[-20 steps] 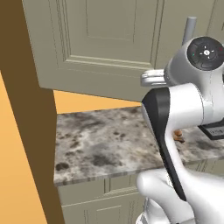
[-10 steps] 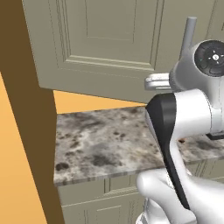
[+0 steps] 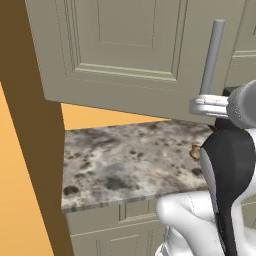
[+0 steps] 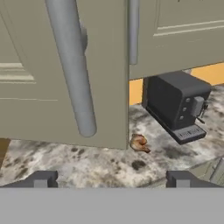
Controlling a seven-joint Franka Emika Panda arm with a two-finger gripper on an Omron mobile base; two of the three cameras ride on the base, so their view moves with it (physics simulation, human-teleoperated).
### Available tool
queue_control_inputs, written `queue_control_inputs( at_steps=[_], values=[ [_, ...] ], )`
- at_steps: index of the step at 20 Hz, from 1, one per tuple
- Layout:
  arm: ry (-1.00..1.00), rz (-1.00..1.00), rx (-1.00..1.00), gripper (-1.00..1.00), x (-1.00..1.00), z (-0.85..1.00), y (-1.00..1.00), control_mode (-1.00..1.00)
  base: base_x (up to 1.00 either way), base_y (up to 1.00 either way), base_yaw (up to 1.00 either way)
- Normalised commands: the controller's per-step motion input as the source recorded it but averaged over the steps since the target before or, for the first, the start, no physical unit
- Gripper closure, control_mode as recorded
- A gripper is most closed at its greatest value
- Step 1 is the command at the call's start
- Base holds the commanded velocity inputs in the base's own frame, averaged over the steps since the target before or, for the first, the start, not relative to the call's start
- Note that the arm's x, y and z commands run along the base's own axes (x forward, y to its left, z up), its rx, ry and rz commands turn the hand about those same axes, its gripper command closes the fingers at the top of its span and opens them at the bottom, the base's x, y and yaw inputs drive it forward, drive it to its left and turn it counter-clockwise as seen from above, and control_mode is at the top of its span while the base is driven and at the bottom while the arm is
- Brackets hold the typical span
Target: Retrieve the pan from the cabinet, then place the raw meat into the pan to avoid contamination.
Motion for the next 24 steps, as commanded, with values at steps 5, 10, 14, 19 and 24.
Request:
queue_control_inputs(
  at_steps=[5,10,14,19,24],
  values=[
    [0.01,-0.04,0.43,-1.0,-0.35,0.1,-0.65,-1.0,0.0,0.0,0.0],
    [0.0,0.0,0.47,-1.0,-0.19,0.08,-0.69,-1.0,0.0,0.0,0.0],
    [0.0,0.0,0.46,-1.0,0.16,0.0,-0.74,-1.0,0.0,0.0,0.0],
    [0.08,0.04,0.13,-1.0,0.61,-0.02,-0.7,-1.0,0.0,0.0,0.0],
    [0.16,0.04,0.05,-1.0,0.51,0.0,-0.51,-1.0,0.0,0.0,0.0]
  ],
)
